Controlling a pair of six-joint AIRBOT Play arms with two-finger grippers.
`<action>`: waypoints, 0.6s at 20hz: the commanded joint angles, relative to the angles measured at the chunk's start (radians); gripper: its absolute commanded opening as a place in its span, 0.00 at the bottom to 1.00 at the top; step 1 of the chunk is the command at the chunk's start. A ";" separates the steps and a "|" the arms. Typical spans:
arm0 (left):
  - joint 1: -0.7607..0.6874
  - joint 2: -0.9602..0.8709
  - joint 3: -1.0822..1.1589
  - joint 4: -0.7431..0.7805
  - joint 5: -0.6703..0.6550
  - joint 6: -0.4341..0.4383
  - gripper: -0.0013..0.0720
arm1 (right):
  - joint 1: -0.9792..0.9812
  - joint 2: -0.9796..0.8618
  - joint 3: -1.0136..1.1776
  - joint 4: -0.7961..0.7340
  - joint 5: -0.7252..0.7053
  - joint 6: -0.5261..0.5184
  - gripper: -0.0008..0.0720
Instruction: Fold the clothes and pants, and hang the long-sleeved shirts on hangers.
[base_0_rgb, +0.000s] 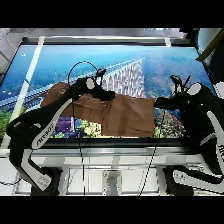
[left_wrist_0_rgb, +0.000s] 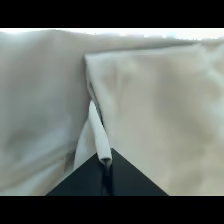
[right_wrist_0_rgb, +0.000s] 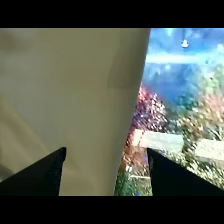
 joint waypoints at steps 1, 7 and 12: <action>0.021 -0.001 0.048 -0.029 0.113 0.021 0.04 | 0.000 0.000 0.001 -0.001 0.000 0.001 0.76; 0.077 -0.032 0.148 -0.021 0.079 0.022 0.10 | 0.000 0.000 0.001 -0.003 -0.055 0.000 0.77; 0.092 -0.022 0.148 0.010 -0.063 0.090 0.87 | -0.001 0.000 0.002 -0.065 0.003 0.001 0.78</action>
